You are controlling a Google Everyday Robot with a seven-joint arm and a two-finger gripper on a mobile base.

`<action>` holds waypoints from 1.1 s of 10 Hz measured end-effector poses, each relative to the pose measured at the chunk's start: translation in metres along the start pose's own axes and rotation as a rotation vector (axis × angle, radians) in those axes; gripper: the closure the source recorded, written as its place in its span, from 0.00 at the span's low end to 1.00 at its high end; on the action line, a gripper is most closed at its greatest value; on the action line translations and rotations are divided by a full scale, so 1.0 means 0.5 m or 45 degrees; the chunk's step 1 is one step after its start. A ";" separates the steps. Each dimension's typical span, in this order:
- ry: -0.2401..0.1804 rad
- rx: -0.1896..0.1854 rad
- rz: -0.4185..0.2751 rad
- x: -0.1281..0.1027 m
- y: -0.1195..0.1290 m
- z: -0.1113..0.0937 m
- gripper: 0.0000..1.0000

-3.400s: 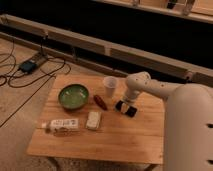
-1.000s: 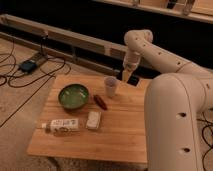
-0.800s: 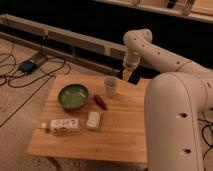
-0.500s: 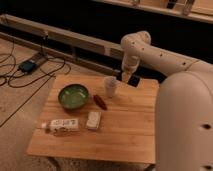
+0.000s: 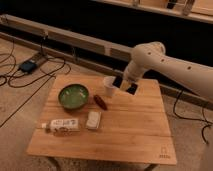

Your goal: Place the eraser in the ceramic cup

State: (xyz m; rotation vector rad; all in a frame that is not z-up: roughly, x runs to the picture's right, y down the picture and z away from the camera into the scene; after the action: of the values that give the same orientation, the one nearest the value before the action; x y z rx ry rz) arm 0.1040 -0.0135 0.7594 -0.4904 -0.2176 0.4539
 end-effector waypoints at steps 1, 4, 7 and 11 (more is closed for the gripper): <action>-0.091 -0.023 -0.030 -0.007 -0.002 -0.004 1.00; -0.174 -0.053 -0.064 -0.035 -0.011 0.011 1.00; -0.242 -0.099 -0.099 -0.086 -0.015 0.041 1.00; -0.448 -0.200 -0.158 -0.130 -0.025 0.058 1.00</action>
State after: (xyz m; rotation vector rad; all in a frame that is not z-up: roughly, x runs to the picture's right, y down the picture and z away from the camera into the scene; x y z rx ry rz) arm 0.0424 -0.0420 0.7845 -0.5449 -0.6226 0.4007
